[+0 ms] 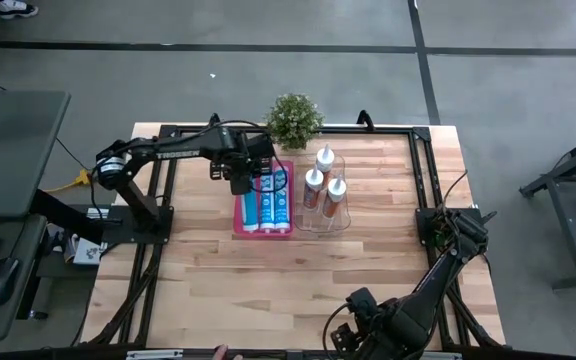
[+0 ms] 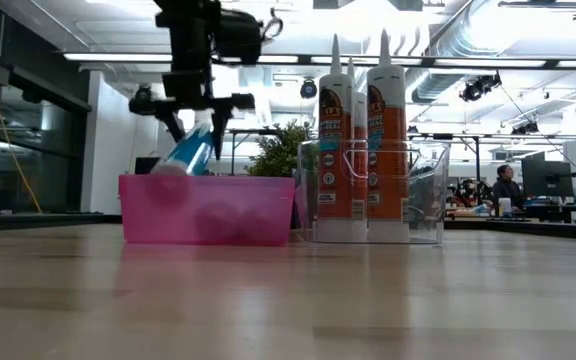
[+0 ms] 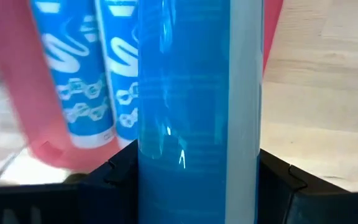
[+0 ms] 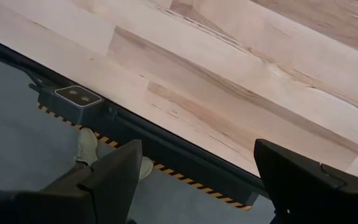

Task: Pick & place silicon tubes, Sealant and Lysol wipes
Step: Put the blue sealant into the pink bin, then return to Home Position

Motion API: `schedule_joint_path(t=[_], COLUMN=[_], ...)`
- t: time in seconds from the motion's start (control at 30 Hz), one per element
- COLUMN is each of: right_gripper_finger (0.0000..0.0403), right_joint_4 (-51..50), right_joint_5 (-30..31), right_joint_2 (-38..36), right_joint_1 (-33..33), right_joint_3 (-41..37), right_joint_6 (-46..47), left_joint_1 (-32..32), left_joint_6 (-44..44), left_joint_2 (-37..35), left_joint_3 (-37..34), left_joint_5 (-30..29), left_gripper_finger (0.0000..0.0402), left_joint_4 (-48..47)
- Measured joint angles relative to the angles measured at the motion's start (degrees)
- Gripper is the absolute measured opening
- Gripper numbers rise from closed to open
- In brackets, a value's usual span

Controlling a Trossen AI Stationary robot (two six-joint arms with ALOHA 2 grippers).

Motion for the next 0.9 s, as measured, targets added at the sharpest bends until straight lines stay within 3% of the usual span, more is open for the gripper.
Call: schedule_joint_path(t=[0.2,0.37,0.5,0.73,0.9], right_gripper_finger=[0.0306,0.0306,0.0306,0.0306,0.0306], right_joint_4=[0.1,0.2,0.2,-1.1,-4.0], right_joint_5=[0.0,0.0,0.0,1.0,3.4], right_joint_2=[0.0,0.0,0.0,0.0,-0.7], right_joint_1=[0.0,0.0,0.0,0.0,0.1], right_joint_3=[0.0,0.0,0.0,0.0,0.0], right_joint_6=[-0.2,-0.2,-0.2,-0.1,0.1], left_joint_1=[0.0,0.0,0.0,0.0,-1.1], left_joint_6=[-0.4,-1.8,-5.0,-9.9,-13.8], left_joint_2=[1.5,1.4,1.4,1.2,-3.6], left_joint_3=[-0.1,0.0,0.0,0.0,-0.1], left_joint_5=[0.4,4.5,6.2,2.5,4.9], left_gripper_finger=[0.0200,0.0273,0.0294,0.0265,0.0196], left_joint_4=[0.8,2.6,2.3,2.1,2.2])
